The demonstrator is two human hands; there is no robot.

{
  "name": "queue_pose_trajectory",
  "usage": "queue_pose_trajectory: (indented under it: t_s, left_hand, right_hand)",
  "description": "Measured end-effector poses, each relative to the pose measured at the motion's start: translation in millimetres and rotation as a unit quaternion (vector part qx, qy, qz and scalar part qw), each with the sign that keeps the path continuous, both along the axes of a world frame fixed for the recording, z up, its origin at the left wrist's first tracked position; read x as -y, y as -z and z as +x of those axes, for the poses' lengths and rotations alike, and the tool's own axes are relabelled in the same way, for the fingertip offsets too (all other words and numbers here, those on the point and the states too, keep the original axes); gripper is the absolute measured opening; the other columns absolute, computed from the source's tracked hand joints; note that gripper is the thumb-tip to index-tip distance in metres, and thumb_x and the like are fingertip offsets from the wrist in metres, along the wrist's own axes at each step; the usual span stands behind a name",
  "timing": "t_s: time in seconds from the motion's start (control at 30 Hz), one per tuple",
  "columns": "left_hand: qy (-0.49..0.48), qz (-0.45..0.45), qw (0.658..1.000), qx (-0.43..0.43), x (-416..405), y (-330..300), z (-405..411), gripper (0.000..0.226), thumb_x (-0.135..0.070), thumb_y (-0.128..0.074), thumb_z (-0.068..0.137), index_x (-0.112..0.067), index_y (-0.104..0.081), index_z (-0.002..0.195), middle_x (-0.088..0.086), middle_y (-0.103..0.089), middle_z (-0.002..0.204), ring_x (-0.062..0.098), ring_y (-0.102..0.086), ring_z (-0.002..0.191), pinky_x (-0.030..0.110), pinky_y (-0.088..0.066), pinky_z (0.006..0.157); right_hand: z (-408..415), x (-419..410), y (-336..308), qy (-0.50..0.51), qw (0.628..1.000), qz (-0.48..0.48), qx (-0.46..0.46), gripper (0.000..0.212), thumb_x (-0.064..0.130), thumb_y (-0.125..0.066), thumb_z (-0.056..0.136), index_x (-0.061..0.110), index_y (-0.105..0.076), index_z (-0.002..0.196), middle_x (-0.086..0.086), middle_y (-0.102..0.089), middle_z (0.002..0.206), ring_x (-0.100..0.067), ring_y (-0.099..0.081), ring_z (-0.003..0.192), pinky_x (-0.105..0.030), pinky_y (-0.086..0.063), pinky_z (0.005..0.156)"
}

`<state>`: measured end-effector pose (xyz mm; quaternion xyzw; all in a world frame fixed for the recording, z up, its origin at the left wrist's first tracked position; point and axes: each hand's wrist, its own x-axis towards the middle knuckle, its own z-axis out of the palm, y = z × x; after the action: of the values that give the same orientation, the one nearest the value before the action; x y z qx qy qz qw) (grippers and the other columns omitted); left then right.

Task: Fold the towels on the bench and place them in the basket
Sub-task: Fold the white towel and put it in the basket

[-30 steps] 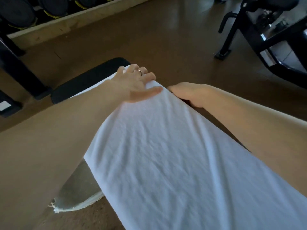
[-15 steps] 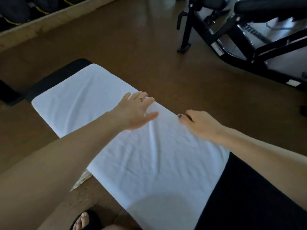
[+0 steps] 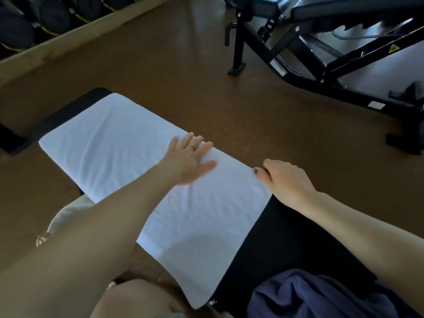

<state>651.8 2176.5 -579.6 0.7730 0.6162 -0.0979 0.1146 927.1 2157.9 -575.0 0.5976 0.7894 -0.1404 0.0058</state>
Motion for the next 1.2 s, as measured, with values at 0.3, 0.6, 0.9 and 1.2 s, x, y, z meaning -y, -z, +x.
queue_pose_trajectory:
  t_s: [0.3, 0.6, 0.9, 1.2]
  left_hand:
    - [-0.006, -0.011, 1.0, -0.027, -3, 0, 4, 0.072, -0.074, -0.014, 0.096, -0.039, -0.009, 0.158, -0.003, -0.002, 0.17, 0.022, 0.013, 0.156, 0.057, 0.004, 0.124]
    - [0.129, -0.026, 0.991, -0.009, 80, -12, 46, 0.082, -0.075, -0.02, 0.096, -0.036, 0.012, 0.161, -0.004, 0.026, 0.167, 0.02, 0.029, 0.152, 0.051, 0.012, 0.124]
    - [0.123, 0.002, 0.992, -0.014, 114, 6, 64, 0.087, -0.075, -0.016, 0.096, -0.029, 0.021, 0.159, 0.001, 0.033, 0.164, 0.02, 0.036, 0.148, 0.054, 0.012, 0.123]
    - [0.223, -0.012, 0.974, -0.031, 174, 5, 67, 0.098, -0.081, -0.024, 0.093, -0.023, 0.017, 0.161, 0.008, 0.029, 0.165, 0.024, 0.034, 0.15, 0.055, 0.015, 0.122]
  right_hand:
    - [10, -6, 9, 0.01, 0.996, -0.042, -0.079, 0.044, 0.042, -0.034, 0.11, 0.018, -0.046, 0.075, -0.002, -0.059, 0.072, -0.017, -0.057, 0.062, -0.031, -0.039, 0.056]
    - [15, -18, 12, 0.117, 0.966, -0.186, -0.136, 0.041, 0.033, -0.036, 0.11, 0.007, -0.068, 0.106, -0.013, -0.069, 0.102, -0.025, -0.066, 0.094, -0.042, -0.053, 0.085]
    - [-17, 5, -2, -0.051, 0.989, 0.005, -0.137, 0.049, 0.033, -0.034, 0.109, 0.023, -0.032, 0.157, -0.006, -0.046, 0.148, -0.028, -0.054, 0.124, -0.047, -0.047, 0.099]
    - [-19, 19, 2, -0.033, 0.997, -0.076, -0.002, 0.057, 0.048, -0.011, 0.108, 0.033, -0.004, 0.163, -0.01, -0.049, 0.146, -0.031, -0.06, 0.113, -0.044, -0.044, 0.09]
